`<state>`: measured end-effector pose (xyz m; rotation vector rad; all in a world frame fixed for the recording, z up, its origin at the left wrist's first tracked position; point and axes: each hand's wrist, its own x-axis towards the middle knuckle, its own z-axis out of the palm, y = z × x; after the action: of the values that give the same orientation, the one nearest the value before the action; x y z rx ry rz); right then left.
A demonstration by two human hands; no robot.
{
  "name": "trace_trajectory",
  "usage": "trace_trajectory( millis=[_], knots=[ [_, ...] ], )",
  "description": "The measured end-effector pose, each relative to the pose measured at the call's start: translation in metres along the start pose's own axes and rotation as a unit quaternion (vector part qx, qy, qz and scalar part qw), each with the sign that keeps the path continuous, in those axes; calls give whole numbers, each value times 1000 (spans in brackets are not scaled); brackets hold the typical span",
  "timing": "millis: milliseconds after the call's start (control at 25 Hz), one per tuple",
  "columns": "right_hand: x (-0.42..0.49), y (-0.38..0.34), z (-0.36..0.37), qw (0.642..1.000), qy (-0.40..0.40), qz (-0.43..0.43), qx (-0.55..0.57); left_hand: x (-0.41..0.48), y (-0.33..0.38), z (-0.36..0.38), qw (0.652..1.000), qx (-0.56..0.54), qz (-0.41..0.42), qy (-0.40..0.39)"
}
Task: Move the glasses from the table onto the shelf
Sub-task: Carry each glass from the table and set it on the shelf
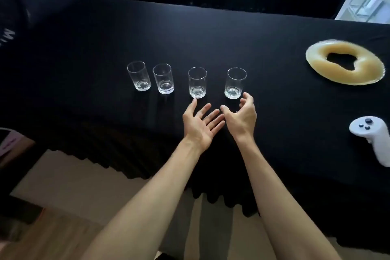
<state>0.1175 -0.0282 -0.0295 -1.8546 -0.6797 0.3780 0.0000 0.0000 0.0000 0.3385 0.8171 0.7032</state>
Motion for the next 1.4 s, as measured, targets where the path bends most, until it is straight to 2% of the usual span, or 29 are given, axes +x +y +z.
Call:
trace_trajectory(
  millis=[280,520,720,960,1400],
  knots=[
    [57,-1,24,996,53,4,-75,35,8,8,1000,-4,-3,6],
    [56,-4,15,997,46,-27,-52,46,10,15,1000,-7,-8,17],
    [6,-8,-3,997,-12,-74,-29,41,8,17,999,-10,-4,33],
    [-26,-9,-4,994,-38,-98,-28,19,7,10,997,28,6,72],
    [-116,-60,43,969,-161,-188,-6,-85,54,-65,988,-14,93,127]
  ],
)
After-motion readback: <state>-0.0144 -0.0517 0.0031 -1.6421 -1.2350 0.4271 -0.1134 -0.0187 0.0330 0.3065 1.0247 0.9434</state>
